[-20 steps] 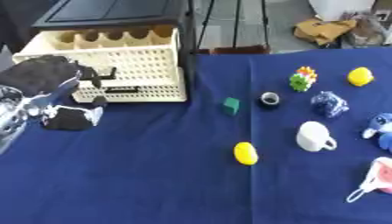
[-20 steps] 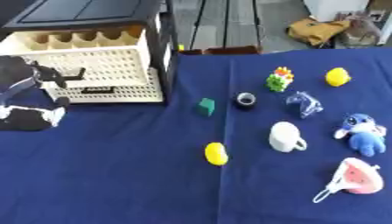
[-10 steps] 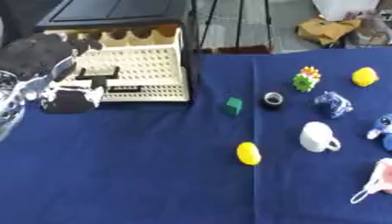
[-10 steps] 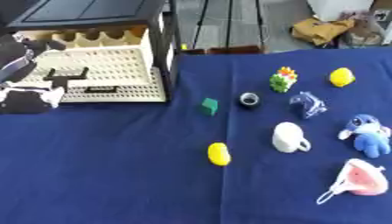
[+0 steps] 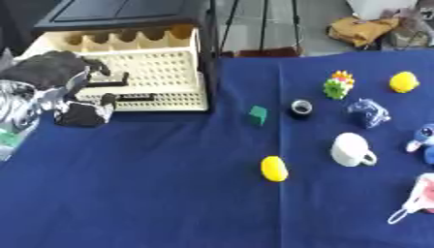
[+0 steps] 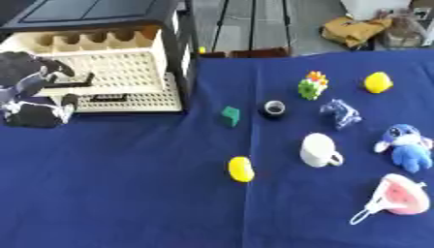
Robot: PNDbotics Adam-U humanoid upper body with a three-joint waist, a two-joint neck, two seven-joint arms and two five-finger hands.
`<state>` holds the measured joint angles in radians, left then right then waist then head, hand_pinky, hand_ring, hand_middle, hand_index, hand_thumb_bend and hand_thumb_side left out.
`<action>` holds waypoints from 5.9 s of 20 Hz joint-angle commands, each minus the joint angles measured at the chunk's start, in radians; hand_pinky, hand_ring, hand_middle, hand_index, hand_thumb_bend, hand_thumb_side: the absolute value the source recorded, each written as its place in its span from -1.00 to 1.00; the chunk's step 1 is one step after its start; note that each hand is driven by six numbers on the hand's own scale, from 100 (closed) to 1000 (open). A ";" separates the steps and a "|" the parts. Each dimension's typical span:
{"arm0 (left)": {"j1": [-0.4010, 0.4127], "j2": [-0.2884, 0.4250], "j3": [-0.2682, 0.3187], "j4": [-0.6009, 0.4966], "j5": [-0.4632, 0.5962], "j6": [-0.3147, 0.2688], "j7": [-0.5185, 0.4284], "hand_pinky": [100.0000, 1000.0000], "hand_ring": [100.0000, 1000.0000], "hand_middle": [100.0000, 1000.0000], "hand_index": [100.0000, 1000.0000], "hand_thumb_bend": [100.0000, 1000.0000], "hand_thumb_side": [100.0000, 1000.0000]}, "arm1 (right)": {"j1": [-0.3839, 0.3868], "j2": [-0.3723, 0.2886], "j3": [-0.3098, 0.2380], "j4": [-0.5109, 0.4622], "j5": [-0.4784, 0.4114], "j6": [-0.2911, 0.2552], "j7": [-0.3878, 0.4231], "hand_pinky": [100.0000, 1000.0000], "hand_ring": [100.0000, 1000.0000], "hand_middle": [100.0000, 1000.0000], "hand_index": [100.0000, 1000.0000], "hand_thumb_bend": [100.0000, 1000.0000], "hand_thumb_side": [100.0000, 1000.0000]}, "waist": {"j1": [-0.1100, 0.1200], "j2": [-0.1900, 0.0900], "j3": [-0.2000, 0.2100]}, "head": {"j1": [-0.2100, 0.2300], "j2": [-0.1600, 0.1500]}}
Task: Pick up objects from table and place into drawer.
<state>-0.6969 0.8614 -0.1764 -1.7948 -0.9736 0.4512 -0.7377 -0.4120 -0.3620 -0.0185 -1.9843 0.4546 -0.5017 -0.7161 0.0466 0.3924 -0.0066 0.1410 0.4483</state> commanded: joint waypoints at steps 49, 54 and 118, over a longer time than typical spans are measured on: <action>0.006 -0.004 0.127 -0.205 0.177 0.015 0.216 -1.00 -1.00 -0.87 0.93 -1.00 0.13 | -0.041 -0.227 -0.005 -0.016 -0.025 0.162 0.117 0.06 0.12 0.34 0.44 -1.00 0.87 | -0.024 -0.048 0.025 | -0.124 0.039; -0.004 -0.019 0.171 -0.205 0.298 -0.009 0.433 -1.00 -1.00 -0.72 0.91 -1.00 0.72 | -0.034 -0.282 -0.013 -0.016 0.007 0.212 0.174 0.08 0.15 0.37 0.48 -1.00 0.78 | -0.023 -0.053 0.027 | -0.135 0.050; 0.086 -0.508 0.126 -0.205 0.787 -0.277 1.159 -0.12 0.34 0.46 0.76 -1.00 1.00 | -0.216 -0.580 0.254 0.290 0.216 0.921 1.272 0.80 0.90 0.86 1.00 -0.31 0.72 | -0.049 -0.084 0.011 | -0.196 0.068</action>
<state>-0.6032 0.3429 -0.0524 -1.9870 -0.1900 0.1711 0.4216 -0.6104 -0.9273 0.2408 -1.7135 0.6506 0.4223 0.5462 -0.0016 0.3272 0.0054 -0.0545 0.5242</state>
